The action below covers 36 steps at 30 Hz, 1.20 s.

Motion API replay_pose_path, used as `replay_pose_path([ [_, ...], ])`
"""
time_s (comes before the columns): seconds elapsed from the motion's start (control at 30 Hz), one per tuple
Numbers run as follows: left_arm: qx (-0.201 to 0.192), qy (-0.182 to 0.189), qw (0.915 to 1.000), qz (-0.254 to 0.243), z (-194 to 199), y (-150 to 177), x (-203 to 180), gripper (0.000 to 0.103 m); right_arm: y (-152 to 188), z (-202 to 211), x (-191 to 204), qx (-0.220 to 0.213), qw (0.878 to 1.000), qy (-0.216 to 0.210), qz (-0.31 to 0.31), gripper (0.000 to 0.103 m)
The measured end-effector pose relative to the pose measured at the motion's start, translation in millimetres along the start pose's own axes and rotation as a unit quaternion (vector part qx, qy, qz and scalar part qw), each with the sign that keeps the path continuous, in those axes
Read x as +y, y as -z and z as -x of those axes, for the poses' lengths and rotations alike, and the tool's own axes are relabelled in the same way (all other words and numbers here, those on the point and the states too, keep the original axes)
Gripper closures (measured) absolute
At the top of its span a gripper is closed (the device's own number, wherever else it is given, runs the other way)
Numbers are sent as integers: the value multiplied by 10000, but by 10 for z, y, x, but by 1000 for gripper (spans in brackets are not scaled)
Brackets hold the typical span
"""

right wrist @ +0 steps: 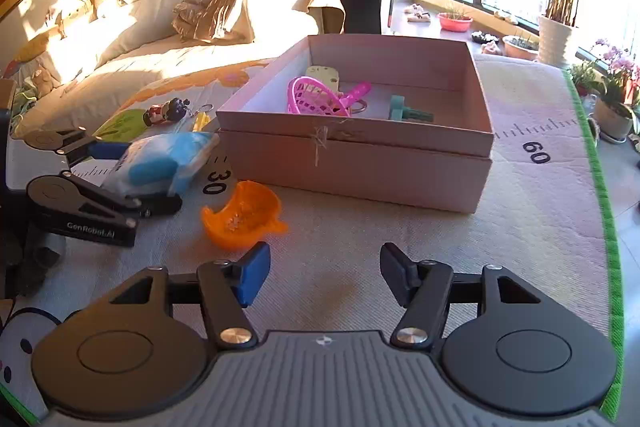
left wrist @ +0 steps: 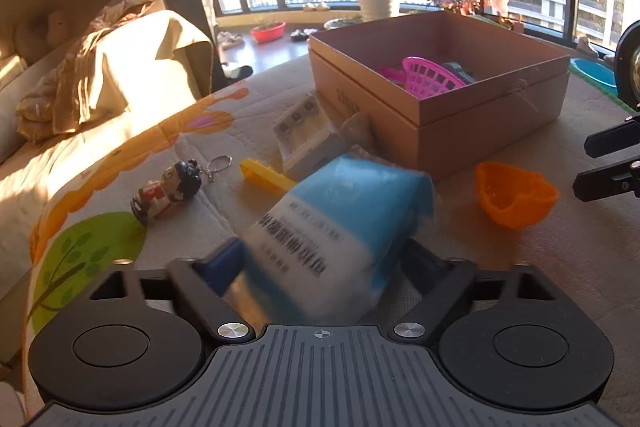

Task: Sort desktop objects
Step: 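Grasp the blue-and-white packet with the left gripper while the right holds the orange cup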

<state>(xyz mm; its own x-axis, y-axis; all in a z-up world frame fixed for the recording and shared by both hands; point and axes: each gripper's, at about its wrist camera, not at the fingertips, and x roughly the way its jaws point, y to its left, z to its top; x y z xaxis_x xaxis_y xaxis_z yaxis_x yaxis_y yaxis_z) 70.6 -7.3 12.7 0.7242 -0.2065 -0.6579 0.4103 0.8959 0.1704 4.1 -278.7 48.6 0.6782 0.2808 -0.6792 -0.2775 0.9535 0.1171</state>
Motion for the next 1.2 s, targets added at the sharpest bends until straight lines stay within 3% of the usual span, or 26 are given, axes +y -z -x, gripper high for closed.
replay_pose_path([
  [0.07,-9,17,10000,55,58,29,-2,26,5,24,-7,-26,10000,4,-13,40],
  [0.23,124,106,9998,137,260,145,-96,27,25,51,-16,-84,10000,-33,-39,36],
  [0.57,333,844,9949,447,641,341,-320,12,62,96,32,-136,9998,-112,-36,34],
  [0.73,280,528,9976,348,655,346,-335,10,92,184,120,-252,9992,-272,124,22],
  [1.03,313,317,9990,103,590,281,-372,7,-92,-276,450,-43,9955,-693,645,22],
  [1.07,330,300,9990,96,585,280,-371,7,-112,-338,483,2,9951,-714,678,23],
  [1.17,358,237,9990,85,570,274,-354,7,-135,-444,579,142,9932,-777,857,47],
  [1.2,360,219,9991,83,561,269,-345,7,-132,-446,588,153,9931,-787,861,48],
])
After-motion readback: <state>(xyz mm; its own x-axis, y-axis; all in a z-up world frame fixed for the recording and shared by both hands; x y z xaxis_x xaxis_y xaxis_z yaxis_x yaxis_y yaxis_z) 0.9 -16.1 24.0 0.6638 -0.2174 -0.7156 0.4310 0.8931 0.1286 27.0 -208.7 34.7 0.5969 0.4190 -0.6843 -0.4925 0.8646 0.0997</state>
